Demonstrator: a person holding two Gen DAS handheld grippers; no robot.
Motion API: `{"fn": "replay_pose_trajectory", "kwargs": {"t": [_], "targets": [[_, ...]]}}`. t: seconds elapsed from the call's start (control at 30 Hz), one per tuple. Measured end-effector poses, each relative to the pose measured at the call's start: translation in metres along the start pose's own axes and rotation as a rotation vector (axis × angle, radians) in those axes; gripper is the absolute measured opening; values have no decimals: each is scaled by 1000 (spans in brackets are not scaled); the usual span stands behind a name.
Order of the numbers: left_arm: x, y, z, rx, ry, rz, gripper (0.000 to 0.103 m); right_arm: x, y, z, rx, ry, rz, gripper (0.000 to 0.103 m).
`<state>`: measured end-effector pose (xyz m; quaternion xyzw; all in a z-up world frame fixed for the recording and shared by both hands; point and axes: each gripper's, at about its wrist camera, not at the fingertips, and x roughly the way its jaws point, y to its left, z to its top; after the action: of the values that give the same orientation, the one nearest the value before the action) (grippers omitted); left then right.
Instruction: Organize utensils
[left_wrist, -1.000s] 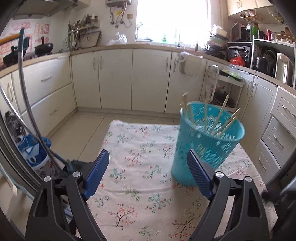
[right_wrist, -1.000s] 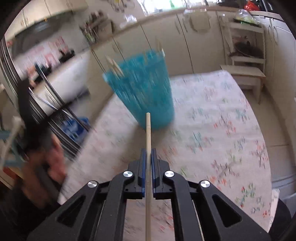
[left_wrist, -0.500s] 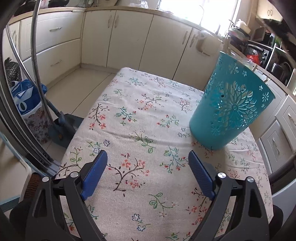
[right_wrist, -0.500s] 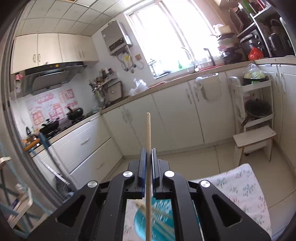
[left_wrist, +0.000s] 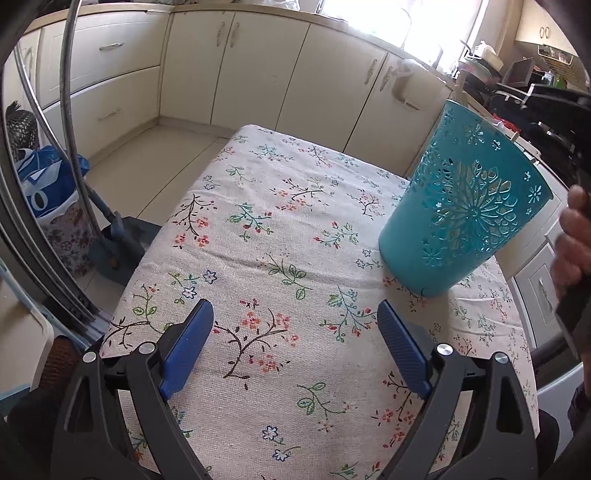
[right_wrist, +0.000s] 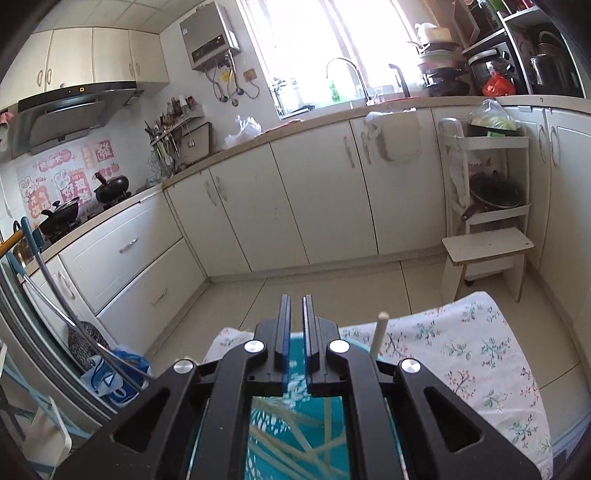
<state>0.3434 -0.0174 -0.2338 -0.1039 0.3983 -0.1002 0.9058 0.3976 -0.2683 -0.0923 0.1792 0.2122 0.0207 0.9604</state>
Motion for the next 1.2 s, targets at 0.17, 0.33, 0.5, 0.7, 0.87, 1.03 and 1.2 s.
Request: {"fn": "replay_pose_trajectory", "kwargs": {"t": [0.17,0.33,0.5,0.7,0.87,1.03,1.2], "targets": [[0,-2,0,9,2,26,86,-48,7,-18,-43,-1,39,25],[-5,-7,-1,38,7,64,87,-99,2,-47,-53,33,26,50],[-26,-9,-8,71,26,75,89,-133,-11,-90,-53,129,-67,73],[-65,-23,-9,132,29,82,95,-152,-37,-148,9,284,-191,84],[-105,-39,-14,167,18,116,95,-174,-48,-166,87,348,-219,89],[-146,-53,-20,169,11,153,95,-210,-25,-145,63,295,-185,95],[-186,-60,-27,141,-8,174,95,-242,-3,-126,58,264,-135,95]]}}
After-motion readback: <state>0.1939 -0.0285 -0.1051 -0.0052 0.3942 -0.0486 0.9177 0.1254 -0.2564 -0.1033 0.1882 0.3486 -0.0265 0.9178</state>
